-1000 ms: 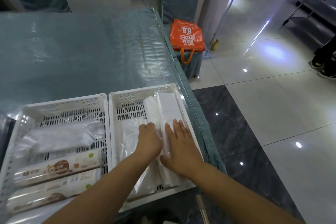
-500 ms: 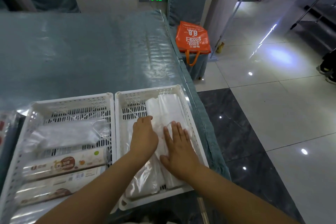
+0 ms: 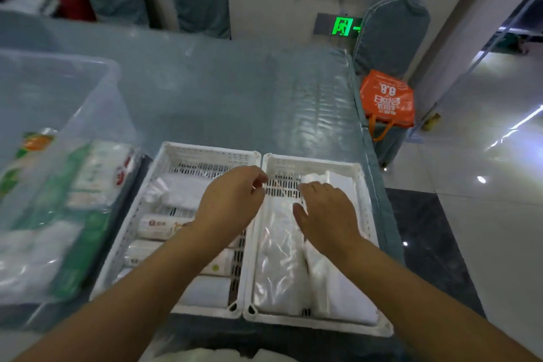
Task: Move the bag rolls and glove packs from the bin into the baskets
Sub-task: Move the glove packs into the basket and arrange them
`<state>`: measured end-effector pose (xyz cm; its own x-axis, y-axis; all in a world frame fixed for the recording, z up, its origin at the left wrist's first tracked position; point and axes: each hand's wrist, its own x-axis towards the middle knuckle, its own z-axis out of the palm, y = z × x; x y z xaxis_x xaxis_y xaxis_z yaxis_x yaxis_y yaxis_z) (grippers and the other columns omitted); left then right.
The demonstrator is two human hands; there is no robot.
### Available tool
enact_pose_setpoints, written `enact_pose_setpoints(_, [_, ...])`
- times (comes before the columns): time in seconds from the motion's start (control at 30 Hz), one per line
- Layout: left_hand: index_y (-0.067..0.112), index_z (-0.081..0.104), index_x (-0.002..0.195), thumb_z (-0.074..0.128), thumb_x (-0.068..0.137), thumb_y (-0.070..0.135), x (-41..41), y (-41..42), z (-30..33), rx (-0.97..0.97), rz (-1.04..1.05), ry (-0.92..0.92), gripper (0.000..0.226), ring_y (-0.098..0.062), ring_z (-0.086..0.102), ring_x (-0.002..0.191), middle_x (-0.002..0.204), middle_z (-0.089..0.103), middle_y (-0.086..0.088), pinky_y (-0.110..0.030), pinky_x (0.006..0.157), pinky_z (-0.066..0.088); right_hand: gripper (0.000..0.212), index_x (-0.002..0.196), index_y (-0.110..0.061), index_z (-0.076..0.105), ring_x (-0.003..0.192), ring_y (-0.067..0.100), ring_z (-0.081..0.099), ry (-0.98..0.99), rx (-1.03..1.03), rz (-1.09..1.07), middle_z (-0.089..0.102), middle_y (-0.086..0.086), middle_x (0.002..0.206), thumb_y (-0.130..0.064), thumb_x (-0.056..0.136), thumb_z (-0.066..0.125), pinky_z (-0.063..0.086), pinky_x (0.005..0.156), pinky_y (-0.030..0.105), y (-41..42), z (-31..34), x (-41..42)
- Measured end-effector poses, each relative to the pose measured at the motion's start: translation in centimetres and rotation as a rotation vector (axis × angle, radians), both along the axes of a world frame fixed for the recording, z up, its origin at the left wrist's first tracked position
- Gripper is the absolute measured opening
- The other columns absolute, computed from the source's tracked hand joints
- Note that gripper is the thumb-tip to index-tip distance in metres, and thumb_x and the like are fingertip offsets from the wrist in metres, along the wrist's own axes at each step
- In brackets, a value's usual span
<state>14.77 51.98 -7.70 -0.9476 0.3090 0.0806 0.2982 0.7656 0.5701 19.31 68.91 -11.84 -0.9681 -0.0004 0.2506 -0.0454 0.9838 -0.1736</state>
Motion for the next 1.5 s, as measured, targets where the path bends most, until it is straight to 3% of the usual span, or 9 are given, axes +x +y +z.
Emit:
enact_pose_setpoints(0.37, [0.028, 0.059, 0.113, 0.053, 0.086, 0.031, -2.6, -18.7, 9.4, -0.303, 0.167, 0.273, 0.028, -0.023, 0.057, 0.105, 0.114, 0.065, 0.003, -0.034, 0.083, 0.044, 0.021, 0.098, -0.012, 0.069, 0.08, 0.031, 0.065, 0.23, -0.074, 0.322, 0.072, 0.007, 0.091, -0.022, 0.083, 0.058, 0.054, 0.067, 0.037, -16.6, 10.4, -7.8])
enact_pose_setpoints(0.57, [0.027, 0.059, 0.11, 0.053, 0.087, 0.036, -6.1, -33.3, 10.0, -0.371, 0.253, 0.207, 0.025, -0.023, 0.056, 0.104, 0.105, 0.065, 0.003, -0.034, 0.083, 0.044, 0.022, 0.104, -0.015, 0.067, 0.084, 0.028, 0.064, 0.187, -0.177, 0.413, 0.072, 0.005, 0.094, -0.022, 0.085, 0.056, 0.052, 0.075, 0.036, -28.9, 12.6, -11.4])
enact_pose_setpoints(0.77, [0.028, 0.057, 0.116, 0.05, 0.089, 0.037, -10.4, -45.6, 9.1, -0.51, 0.233, 0.118, 0.029, -0.022, 0.056, 0.108, 0.116, 0.063, 0.003, -0.034, 0.084, 0.047, 0.019, 0.097, -0.017, 0.066, 0.076, 0.023, 0.062, 0.126, -0.15, 0.449, 0.07, 0.001, 0.084, -0.024, 0.086, 0.051, 0.051, 0.065, 0.034, -41.2, 12.3, -16.1])
enact_pose_setpoints(0.93, [0.027, 0.058, 0.114, 0.048, 0.089, 0.034, -14.1, -51.9, 7.7, -0.619, 0.153, 0.112, 0.028, -0.023, 0.056, 0.107, 0.113, 0.063, 0.004, -0.037, 0.085, 0.049, 0.022, 0.098, -0.015, 0.064, 0.087, 0.027, 0.059, -0.229, -0.04, 0.322, 0.068, 0.007, 0.096, -0.027, 0.086, 0.05, 0.045, 0.069, 0.032, -47.8, 8.7, -22.5])
enact_pose_setpoints(1.13, [0.023, 0.063, 0.107, 0.047, 0.087, 0.032, -16.3, -55.3, 5.4, -0.618, -0.04, 0.29, 0.027, -0.024, 0.055, 0.098, 0.099, 0.067, 0.003, -0.036, 0.08, 0.043, 0.026, 0.11, -0.005, 0.058, 0.101, 0.029, 0.058, -0.684, 0.094, 0.175, 0.061, 0.015, 0.115, -0.016, 0.087, 0.052, 0.043, 0.074, 0.029, -50.9, 1.5, -25.3])
enact_pose_setpoints(1.27, [0.023, 0.067, 0.102, 0.051, 0.084, 0.032, -16.4, -55.8, 4.1, -0.582, -0.09, 0.356, 0.026, -0.025, 0.056, 0.096, 0.093, 0.069, 0.002, -0.037, 0.083, 0.035, 0.031, 0.115, -0.005, 0.053, 0.098, 0.025, 0.057, -0.744, -0.184, -0.073, 0.06, 0.014, 0.116, -0.016, 0.086, 0.058, 0.048, 0.079, 0.03, -52.5, -3.1, -24.1])
enact_pose_setpoints(1.37, [0.021, 0.07, 0.096, 0.056, 0.081, 0.03, -16.4, -55.9, 3.9, -0.536, -0.104, 0.386, 0.022, -0.026, 0.059, 0.09, 0.087, 0.071, 0.0, -0.037, 0.079, 0.036, 0.042, 0.113, -0.006, 0.05, 0.091, 0.025, 0.057, -0.67, -0.521, -0.337, 0.057, 0.012, 0.11, -0.017, 0.078, 0.07, 0.046, 0.07, 0.025, -53.3, -4.3, -23.3])
enact_pose_setpoints(1.47, [0.02, 0.07, 0.09, 0.055, 0.08, 0.029, -16.6, -56.0, 3.7, -0.548, -0.114, 0.399, 0.02, -0.025, 0.059, 0.088, 0.084, 0.071, 0.001, -0.037, 0.08, 0.036, 0.021, 0.082, -0.01, 0.052, 0.063, 0.017, 0.058, -0.682, -0.997, -0.541, 0.06, 0.007, 0.082, -0.006, 0.076, 0.071, 0.044, 0.04, 0.015, -53.4, -4.2, -23.3])
enact_pose_setpoints(1.5, [0.02, 0.07, 0.089, 0.056, 0.079, 0.028, -16.7, -56.0, 3.6, -0.56, -0.121, 0.407, 0.019, -0.025, 0.06, 0.087, 0.081, 0.07, 0.001, -0.037, 0.08, 0.036, 0.021, 0.083, -0.008, 0.053, 0.063, 0.019, 0.059, -0.702, -1.075, -0.555, 0.061, 0.007, 0.078, -0.004, 0.074, 0.072, 0.048, 0.041, 0.018, -53.3, -3.8, -23.4])
